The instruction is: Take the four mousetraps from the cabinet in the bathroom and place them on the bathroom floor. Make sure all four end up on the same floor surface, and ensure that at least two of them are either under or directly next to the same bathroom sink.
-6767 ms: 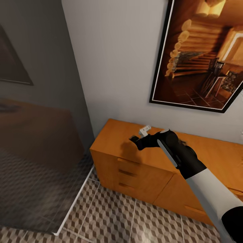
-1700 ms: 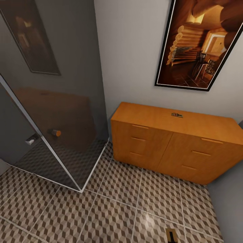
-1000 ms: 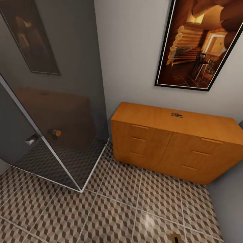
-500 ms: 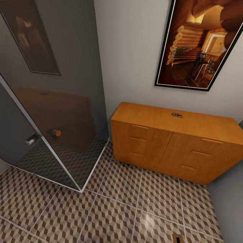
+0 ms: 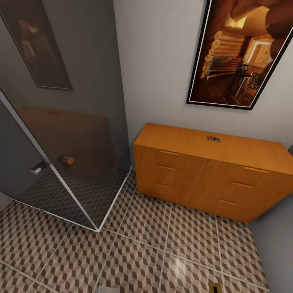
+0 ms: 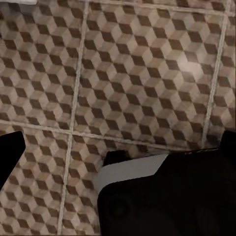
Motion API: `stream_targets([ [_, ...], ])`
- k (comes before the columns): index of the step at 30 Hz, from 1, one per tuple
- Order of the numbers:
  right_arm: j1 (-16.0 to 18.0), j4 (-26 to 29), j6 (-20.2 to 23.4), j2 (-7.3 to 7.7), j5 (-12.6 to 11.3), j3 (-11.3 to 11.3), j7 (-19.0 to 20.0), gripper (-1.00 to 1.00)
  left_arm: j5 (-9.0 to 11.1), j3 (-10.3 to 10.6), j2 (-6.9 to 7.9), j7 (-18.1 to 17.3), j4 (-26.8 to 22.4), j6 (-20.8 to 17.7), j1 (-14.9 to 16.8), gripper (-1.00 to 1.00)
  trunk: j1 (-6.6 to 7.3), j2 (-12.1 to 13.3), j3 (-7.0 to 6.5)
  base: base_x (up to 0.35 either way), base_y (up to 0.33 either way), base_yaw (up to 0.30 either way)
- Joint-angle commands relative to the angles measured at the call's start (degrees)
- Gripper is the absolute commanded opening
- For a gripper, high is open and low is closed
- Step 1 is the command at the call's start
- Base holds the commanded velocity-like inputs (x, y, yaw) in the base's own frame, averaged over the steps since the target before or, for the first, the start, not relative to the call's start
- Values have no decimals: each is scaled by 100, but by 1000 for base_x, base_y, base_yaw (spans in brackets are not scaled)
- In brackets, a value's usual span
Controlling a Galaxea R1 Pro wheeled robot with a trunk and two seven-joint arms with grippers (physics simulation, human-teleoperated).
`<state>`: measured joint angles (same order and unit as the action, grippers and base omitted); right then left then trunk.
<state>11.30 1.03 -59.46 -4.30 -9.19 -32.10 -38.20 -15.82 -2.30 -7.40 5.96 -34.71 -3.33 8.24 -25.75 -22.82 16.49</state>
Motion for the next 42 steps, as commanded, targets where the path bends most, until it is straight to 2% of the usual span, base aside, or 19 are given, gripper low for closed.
stream_targets([
  [1,4,-2,-31,-1,-64,-51,15,-100,113,-24,-8,6,-1090,-33,2,100,-3,-10,9,0,0,0],
  [3,4,-3,-31,-1,-65,-51,15,-100,317,-25,-8,11,-1249,-36,3,100,-3,-10,9,0,0,0],
  [4,4,-4,-31,-1,-65,-51,15,-100,524,-25,-8,17,-1384,-59,6,100,-3,-10,9,0,0,0],
  [5,4,-3,-31,-1,-65,-51,15,-100,619,-25,-8,19,-1447,-86,5,100,-3,-10,9,0,0,0],
  [7,4,-3,-27,-1,-65,-51,15,-100,843,-25,-8,24,-1632,-248,7,100,-3,-10,9,0,0,0],
  [11,4,-5,8,-1,-65,-51,15,-100,1024,-25,-3,20,-2144,-854,8,100,-3,-10,9,0,0,0],
  [13,4,-5,23,-1,-66,-51,15,-100,1056,-25,2,20,-2464,-1134,10,100,-3,-10,9,0,0,0],
  [17,4,-6,35,-1,-65,-51,15,-100,1081,-25,8,20,-2959,-1431,9,100,-3,-10,9,0,0,0],
  [27,4,-2,39,-1,-65,-51,15,-100,1085,4,5,19,-3604,-1683,9,100,-3,-10,9,0,0,0],
  [35,4,-1,47,-4,-66,-51,15,-100,1082,316,2,10,-4525,-2812,11,100,-3,-10,9,0,0,0],
  [42,4,2,48,-9,-62,-51,15,-100,1063,491,1,10,-5059,-3161,11,100,-3,-10,9,0,0,0],
])
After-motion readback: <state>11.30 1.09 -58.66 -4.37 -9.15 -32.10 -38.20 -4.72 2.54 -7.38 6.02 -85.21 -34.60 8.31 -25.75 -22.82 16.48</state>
